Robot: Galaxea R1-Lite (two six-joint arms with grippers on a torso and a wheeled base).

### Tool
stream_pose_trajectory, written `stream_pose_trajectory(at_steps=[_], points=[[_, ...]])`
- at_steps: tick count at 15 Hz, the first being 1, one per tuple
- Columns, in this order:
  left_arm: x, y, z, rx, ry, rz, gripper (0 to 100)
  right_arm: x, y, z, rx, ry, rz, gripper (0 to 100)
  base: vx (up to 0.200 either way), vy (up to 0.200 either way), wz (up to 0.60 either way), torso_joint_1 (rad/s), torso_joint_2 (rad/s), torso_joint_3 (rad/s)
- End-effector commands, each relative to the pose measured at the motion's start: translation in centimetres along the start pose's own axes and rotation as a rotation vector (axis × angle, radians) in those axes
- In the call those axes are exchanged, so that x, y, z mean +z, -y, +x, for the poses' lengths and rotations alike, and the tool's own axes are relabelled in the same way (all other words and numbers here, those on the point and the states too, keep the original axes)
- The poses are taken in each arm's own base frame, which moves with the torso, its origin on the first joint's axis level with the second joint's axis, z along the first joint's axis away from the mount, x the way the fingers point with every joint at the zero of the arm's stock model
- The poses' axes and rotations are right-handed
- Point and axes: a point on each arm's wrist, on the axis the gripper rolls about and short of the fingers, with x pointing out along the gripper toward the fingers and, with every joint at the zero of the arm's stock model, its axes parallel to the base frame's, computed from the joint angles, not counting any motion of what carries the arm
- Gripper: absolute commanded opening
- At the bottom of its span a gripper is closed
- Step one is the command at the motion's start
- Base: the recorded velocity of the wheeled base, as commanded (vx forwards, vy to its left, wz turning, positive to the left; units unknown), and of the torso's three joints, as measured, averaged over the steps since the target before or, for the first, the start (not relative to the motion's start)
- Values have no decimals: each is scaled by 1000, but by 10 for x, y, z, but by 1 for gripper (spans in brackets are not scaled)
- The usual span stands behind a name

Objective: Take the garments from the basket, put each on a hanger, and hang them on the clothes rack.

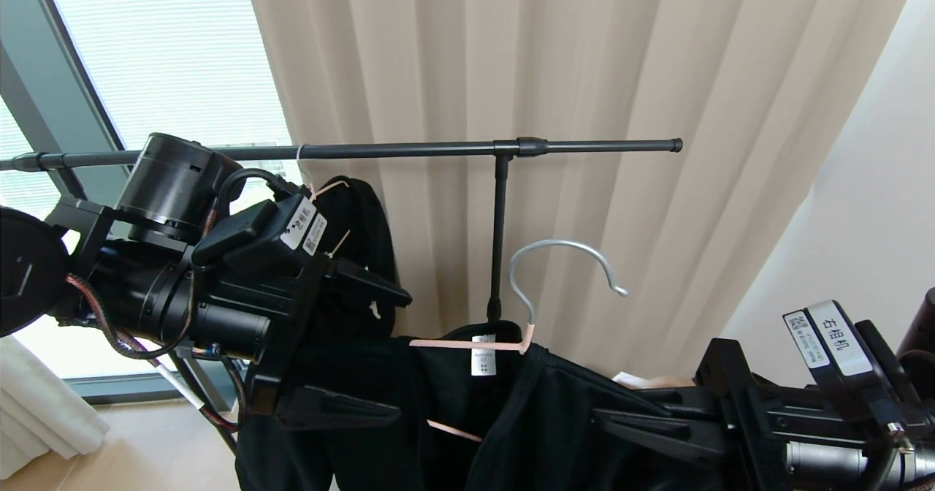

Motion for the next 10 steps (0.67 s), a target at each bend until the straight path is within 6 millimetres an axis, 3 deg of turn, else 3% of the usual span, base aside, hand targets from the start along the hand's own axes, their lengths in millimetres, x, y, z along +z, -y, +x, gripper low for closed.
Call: stream_pose_trajectory(at_steps=[1,5,6,10], points=[[-3,0,1,-3,-4,-9,100,2,-1,-1,1,10,-10,0,0,0,0,0,0,0],[-5,0,1,-3,-9,-17,100,7,-3,-5,-4,29,-30,0,0,0,0,0,0,0],[-5,0,2,-2,-13,-19,0,7,-3,-5,-4,29,-30,0,0,0,0,0,0,0],[-5,-1,2,2,-15,-17,0,9,-2,-4,-4,33,-32,0,0,0,0,0,0,0]])
